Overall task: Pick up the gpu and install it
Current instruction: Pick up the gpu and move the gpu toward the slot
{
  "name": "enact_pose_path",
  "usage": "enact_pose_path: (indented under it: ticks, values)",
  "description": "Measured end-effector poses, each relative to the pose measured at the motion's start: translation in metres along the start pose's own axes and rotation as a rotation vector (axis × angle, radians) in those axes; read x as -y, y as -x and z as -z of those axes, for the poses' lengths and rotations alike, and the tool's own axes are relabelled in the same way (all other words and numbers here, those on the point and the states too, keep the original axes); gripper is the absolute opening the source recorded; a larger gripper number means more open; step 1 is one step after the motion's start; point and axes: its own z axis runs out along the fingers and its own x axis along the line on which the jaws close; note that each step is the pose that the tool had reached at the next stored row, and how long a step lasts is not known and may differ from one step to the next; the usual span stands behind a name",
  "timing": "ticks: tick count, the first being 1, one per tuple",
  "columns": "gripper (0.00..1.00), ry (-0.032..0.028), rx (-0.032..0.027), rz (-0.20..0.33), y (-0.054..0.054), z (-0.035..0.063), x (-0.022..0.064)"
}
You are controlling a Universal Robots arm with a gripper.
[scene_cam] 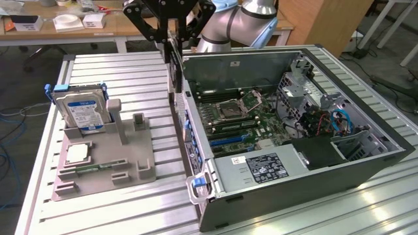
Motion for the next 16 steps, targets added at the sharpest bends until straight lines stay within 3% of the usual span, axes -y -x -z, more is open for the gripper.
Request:
enact_pose_path:
  ticks: [16]
  values:
    - [0.26, 0.0001, -0.0001, 0.006, 0.026, -0.0009, 0.0009]
